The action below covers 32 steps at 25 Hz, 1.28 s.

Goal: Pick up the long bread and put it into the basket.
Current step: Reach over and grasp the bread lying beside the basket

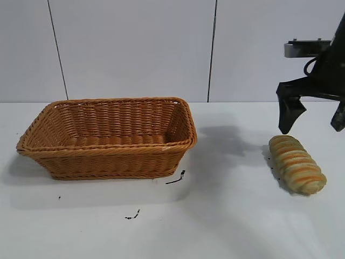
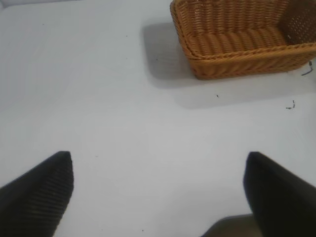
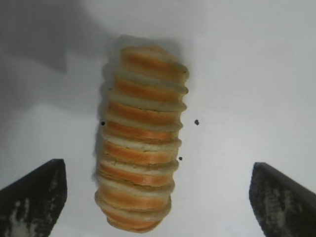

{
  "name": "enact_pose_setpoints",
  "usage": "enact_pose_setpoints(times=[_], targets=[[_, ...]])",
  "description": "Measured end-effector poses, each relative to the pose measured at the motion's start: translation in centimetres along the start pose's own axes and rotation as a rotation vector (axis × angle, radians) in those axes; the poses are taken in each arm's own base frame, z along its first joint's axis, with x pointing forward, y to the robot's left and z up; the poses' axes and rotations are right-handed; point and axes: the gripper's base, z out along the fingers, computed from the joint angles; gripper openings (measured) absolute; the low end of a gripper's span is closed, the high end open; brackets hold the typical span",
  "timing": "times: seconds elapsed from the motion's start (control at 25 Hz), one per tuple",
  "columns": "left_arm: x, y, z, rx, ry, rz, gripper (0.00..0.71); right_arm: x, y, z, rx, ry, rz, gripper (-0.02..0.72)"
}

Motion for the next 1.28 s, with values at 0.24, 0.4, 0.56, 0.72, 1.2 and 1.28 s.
enact_pose_setpoints(times=[0.24, 0.4, 0.56, 0.72, 1.2, 1.28], targets=[[0.0, 0.0, 0.0, 0.0, 0.0, 0.0, 0.696, -0.1, 0.0, 2.7, 0.004, 0.001, 0.017, 0.693], [0.0, 0.0, 0.0, 0.0, 0.0, 0.0, 0.696, 0.2, -0.2, 5.0, 0.006, 0.027, 0.02, 0.693], [0.0, 0.0, 0.0, 0.0, 0.0, 0.0, 0.696, 0.5, -0.2, 6.4, 0.012, 0.056, 0.017, 0.693], [0.0, 0.0, 0.0, 0.0, 0.0, 0.0, 0.696, 0.5, -0.3, 6.6, 0.013, 0.058, 0.015, 0.634], [0.0, 0.0, 0.0, 0.0, 0.0, 0.0, 0.696, -0.9, -0.5, 1.4, 0.035, 0.017, -0.006, 0.167], [0.0, 0.0, 0.0, 0.0, 0.0, 0.0, 0.696, -2.2, -0.4, -1.5, 0.036, -0.035, -0.007, 0.165]])
